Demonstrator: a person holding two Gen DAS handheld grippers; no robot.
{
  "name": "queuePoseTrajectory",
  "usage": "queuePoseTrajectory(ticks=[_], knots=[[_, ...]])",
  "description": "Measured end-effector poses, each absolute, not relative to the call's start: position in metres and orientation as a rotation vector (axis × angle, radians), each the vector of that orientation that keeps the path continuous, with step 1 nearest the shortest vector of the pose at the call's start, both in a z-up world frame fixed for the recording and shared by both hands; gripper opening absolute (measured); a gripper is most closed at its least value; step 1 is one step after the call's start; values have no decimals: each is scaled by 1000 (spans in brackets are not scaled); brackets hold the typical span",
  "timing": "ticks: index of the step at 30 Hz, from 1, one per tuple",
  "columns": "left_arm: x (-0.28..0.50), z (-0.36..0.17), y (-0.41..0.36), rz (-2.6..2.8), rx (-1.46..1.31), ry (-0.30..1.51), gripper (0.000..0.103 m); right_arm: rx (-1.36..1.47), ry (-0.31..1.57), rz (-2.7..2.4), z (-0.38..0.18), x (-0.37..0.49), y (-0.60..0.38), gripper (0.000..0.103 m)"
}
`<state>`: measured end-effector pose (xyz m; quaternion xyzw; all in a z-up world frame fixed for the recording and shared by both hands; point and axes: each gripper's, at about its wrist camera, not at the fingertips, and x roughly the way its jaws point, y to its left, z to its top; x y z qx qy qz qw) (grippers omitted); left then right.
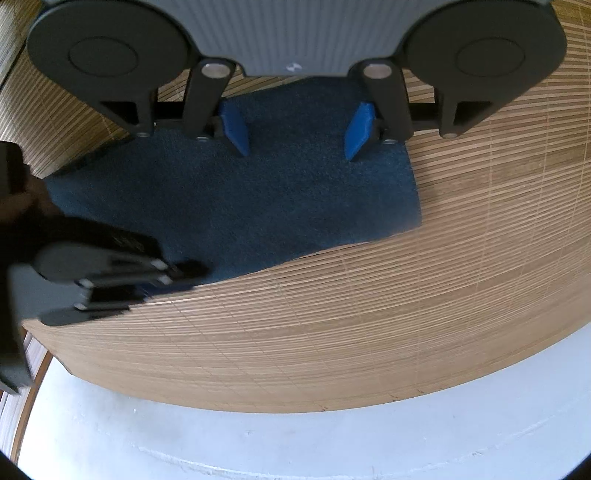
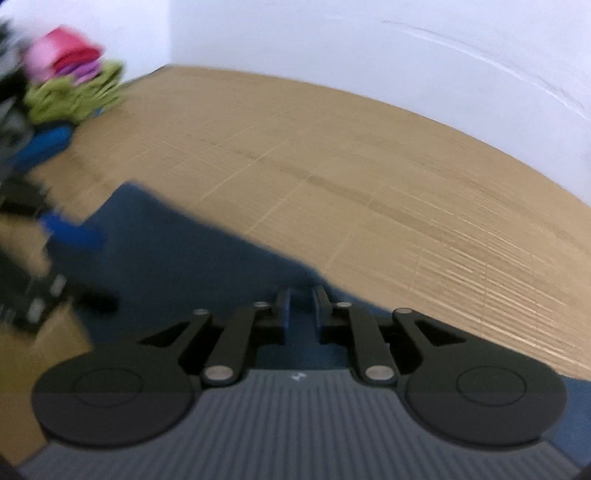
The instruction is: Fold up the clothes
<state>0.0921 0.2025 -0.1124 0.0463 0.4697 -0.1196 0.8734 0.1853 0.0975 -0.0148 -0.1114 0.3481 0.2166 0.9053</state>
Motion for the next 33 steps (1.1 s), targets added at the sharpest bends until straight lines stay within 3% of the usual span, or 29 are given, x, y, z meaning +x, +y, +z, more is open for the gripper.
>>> queuePoseTrajectory(ticks=[1, 3, 12, 19, 21, 25, 31, 33], knots=[[93, -113, 203, -250, 98, 980, 62, -222, 709, 423, -16, 190, 101, 14], [93, -114, 202, -251, 102, 978, 62, -247, 689, 335, -17, 197, 106, 26], [91, -114, 204, -260, 103, 971, 63, -7, 736, 261, 6, 134, 58, 27], [90, -115, 205, -270, 123, 977, 64, 26, 723, 213, -14, 171, 54, 27], [92, -115, 205, -271, 127, 983, 64, 65, 714, 194, -9, 176, 50, 34], [93, -114, 206, -280, 134, 983, 64, 146, 698, 155, 1, 183, 42, 34], [97, -111, 208, -266, 113, 999, 61, 146, 687, -8, 7, 103, -13, 39], [95, -102, 207, -257, 89, 1012, 61, 104, 685, -72, 5, 79, -33, 46]])
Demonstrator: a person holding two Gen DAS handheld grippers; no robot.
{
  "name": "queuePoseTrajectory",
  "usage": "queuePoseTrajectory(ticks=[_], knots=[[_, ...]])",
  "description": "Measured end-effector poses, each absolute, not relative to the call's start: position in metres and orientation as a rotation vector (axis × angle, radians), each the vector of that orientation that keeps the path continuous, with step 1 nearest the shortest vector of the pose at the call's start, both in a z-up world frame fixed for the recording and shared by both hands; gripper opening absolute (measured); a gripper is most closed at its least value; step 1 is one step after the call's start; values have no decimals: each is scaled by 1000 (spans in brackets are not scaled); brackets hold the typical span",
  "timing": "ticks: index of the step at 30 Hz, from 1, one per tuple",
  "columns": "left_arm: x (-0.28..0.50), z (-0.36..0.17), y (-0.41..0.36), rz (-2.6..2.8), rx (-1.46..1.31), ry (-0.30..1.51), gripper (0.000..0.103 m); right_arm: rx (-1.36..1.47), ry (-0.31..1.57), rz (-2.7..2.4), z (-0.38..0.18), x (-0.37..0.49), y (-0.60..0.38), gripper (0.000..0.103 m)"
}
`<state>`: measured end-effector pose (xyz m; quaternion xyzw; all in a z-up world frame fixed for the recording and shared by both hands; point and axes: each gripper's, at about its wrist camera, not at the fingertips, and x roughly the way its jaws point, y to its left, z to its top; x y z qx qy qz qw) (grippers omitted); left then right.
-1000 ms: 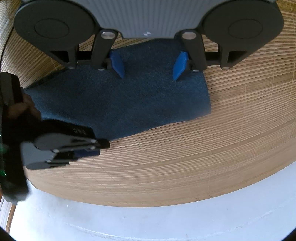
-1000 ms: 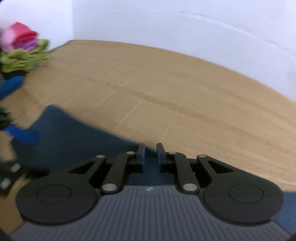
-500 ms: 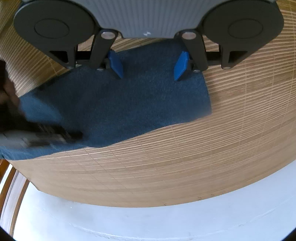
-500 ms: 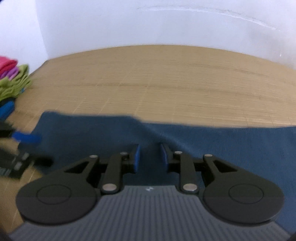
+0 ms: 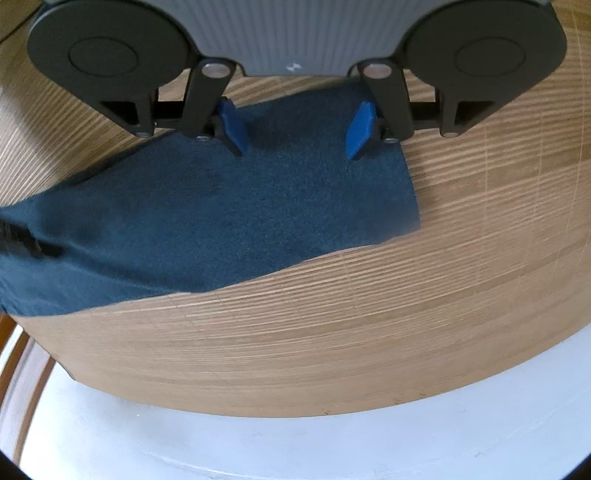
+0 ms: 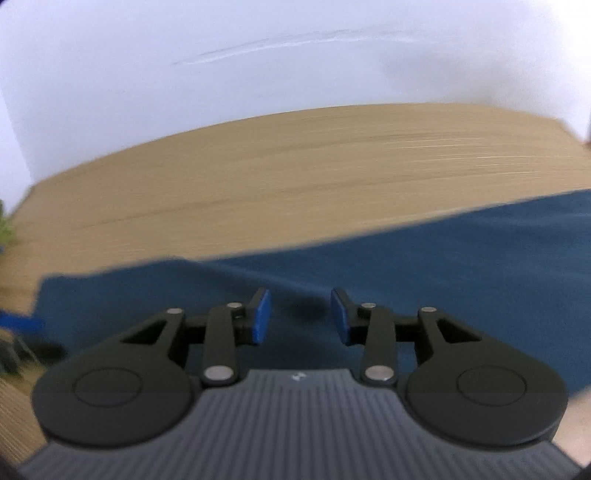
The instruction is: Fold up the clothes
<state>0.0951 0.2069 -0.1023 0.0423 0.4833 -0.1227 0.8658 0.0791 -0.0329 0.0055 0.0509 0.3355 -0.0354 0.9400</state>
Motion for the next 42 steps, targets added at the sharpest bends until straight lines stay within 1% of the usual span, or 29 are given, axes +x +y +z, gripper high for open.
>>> queuePoseTrajectory(ticks=[1, 4, 8, 11, 13, 16, 20, 24, 28, 32, 35, 37, 38, 40, 42], knots=[[92, -97, 204, -255, 86, 1009, 61, 86, 691, -102, 4, 70, -43, 46], [83, -78, 189, -233, 101, 980, 62, 148, 753, -201, -3, 51, -84, 46], [82, -66, 159, -193, 85, 949, 63, 311, 703, -254, 5, 12, -145, 46], [95, -75, 134, -107, 60, 986, 63, 278, 705, -156, 2, 15, -160, 46], [105, -83, 118, -63, 15, 1021, 62, 199, 708, -70, 2, 22, -168, 46], [111, -92, 90, -35, -7, 1045, 62, 65, 706, 100, -2, 45, -154, 46], [112, -100, 52, 5, 2, 1041, 62, -42, 780, 372, 0, 89, -142, 46], [110, -110, 32, 62, -16, 1068, 63, -232, 713, 528, 1, 130, -120, 46], [106, -112, 29, 107, -47, 1058, 65, -283, 720, 667, 6, 152, -99, 46], [102, -110, 31, 137, -72, 1057, 68, -310, 718, 711, -2, 160, -82, 45], [104, -111, 30, 155, -64, 1053, 71, -380, 665, 688, -10, 161, -76, 46], [104, -112, 31, 163, -71, 1050, 72, -353, 659, 570, -10, 175, -81, 50], [104, -112, 31, 166, -75, 1048, 73, -326, 675, 514, -11, 183, -85, 48], [103, -113, 31, 170, -74, 1041, 73, -358, 670, 403, -9, 192, -88, 48], [102, -113, 30, 178, -76, 1035, 74, -306, 654, 451, 3, 184, -87, 48]])
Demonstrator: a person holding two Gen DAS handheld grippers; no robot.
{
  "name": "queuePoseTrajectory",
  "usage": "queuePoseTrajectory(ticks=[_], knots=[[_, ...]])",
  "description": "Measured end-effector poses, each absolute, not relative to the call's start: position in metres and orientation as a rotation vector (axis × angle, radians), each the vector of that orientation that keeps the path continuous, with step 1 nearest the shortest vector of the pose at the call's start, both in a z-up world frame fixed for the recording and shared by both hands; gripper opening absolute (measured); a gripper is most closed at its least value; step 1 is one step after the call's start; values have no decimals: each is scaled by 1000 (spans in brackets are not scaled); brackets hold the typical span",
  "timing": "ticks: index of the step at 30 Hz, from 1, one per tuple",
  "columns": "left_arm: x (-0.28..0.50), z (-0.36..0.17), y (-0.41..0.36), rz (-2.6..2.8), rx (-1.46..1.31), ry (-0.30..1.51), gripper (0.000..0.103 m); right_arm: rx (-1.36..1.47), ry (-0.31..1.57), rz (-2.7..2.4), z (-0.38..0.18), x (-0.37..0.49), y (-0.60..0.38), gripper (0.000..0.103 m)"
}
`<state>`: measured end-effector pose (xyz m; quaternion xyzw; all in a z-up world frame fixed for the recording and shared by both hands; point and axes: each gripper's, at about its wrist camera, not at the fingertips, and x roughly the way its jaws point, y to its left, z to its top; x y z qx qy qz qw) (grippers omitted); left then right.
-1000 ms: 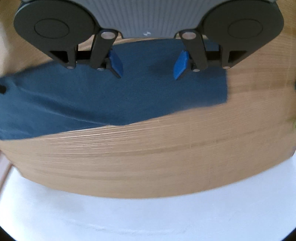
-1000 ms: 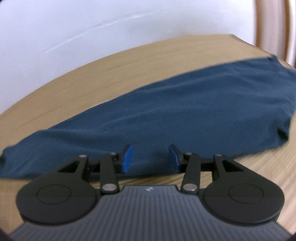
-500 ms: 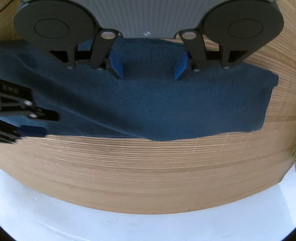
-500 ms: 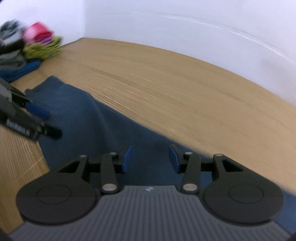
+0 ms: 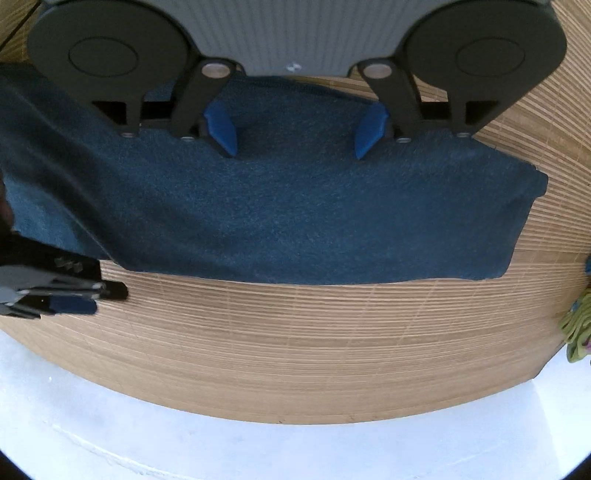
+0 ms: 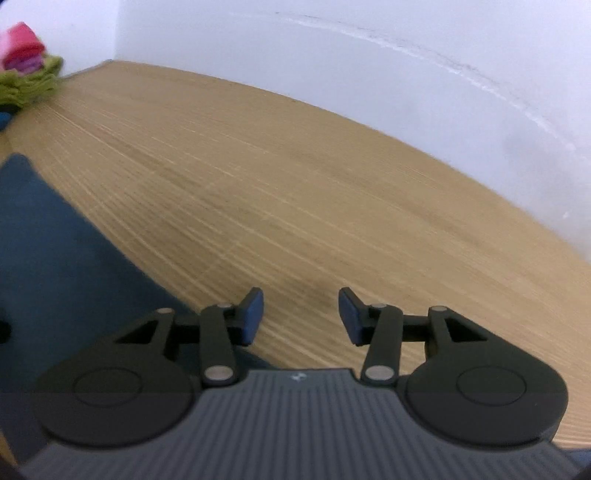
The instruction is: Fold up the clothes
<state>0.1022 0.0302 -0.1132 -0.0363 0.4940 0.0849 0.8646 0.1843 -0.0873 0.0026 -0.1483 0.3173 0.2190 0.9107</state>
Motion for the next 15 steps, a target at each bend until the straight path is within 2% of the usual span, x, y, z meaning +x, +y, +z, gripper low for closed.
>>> queuePoseTrajectory(ticks=[3, 7, 8, 9, 10, 13, 14, 15], knots=[[104, -112, 30, 184, -83, 1040, 74, -192, 645, 643, 18, 161, -79, 48], [103, -112, 28, 189, -85, 1035, 75, -293, 658, 675, -5, 145, -64, 46], [103, -112, 28, 189, -84, 1033, 75, -304, 640, 654, -12, 144, -66, 49], [102, -112, 27, 189, -84, 1031, 76, -288, 639, 594, -15, 150, -74, 62], [102, -113, 28, 187, -84, 1029, 77, -253, 659, 534, -15, 158, -82, 66], [101, -110, 27, 209, -73, 1032, 75, -158, 705, 441, -8, 172, -109, 63], [99, -106, 23, 223, -71, 1030, 69, -159, 686, 421, -2, 166, -118, 64], [97, -100, 17, 213, -62, 1008, 68, -162, 662, 401, 4, 159, -127, 64]])
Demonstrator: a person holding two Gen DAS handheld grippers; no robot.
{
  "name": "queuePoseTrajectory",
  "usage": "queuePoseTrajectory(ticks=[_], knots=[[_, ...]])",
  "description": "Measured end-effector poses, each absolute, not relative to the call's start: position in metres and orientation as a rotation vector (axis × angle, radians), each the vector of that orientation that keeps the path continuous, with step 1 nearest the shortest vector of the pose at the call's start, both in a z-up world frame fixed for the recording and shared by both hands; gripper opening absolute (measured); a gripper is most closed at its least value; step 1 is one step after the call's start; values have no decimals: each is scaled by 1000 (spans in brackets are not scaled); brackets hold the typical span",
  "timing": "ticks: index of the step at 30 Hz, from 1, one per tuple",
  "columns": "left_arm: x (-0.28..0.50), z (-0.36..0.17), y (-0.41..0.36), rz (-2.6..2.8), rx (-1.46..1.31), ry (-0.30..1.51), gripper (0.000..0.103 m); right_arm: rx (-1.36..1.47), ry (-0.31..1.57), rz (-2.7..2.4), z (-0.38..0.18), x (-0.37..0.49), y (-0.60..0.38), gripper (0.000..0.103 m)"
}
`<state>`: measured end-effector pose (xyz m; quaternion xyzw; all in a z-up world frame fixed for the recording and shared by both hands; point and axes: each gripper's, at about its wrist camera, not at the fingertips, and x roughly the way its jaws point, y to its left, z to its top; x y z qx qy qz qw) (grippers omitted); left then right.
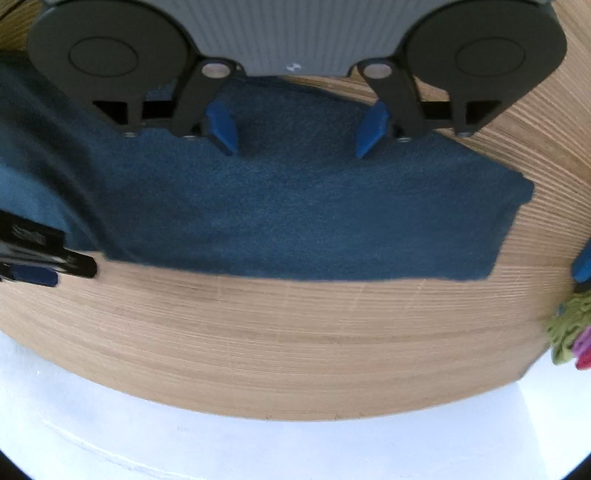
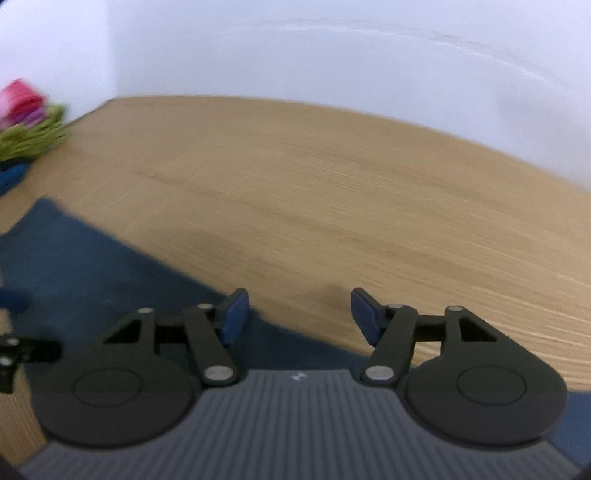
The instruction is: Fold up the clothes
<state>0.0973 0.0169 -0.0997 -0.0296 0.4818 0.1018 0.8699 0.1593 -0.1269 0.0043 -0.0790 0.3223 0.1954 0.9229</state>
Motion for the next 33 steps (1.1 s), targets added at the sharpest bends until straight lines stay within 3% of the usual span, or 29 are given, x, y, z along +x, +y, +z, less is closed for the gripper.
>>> queuePoseTrajectory(ticks=[5, 11, 14, 20, 27, 31, 33], knots=[[100, -84, -21, 69, -43, 960, 70, -96, 645, 463, 23, 116, -169, 64], [108, -103, -55, -10, -20, 1019, 69, -100, 731, 410, 3, 105, -182, 64], [105, -108, -56, 5, -2, 1020, 74, -91, 787, 358, -16, 123, -185, 64], [104, -111, -59, 23, 2, 1023, 79, 28, 720, 109, -7, 139, -209, 64], [103, -113, -57, 25, 6, 1007, 87, -38, 706, 68, 10, 64, -237, 64], [104, -113, -55, 18, 20, 1011, 91, 39, 812, -45, -8, 37, -260, 65], [108, -115, -53, 7, 23, 1018, 95, 61, 791, -71, -18, 38, -266, 71]])
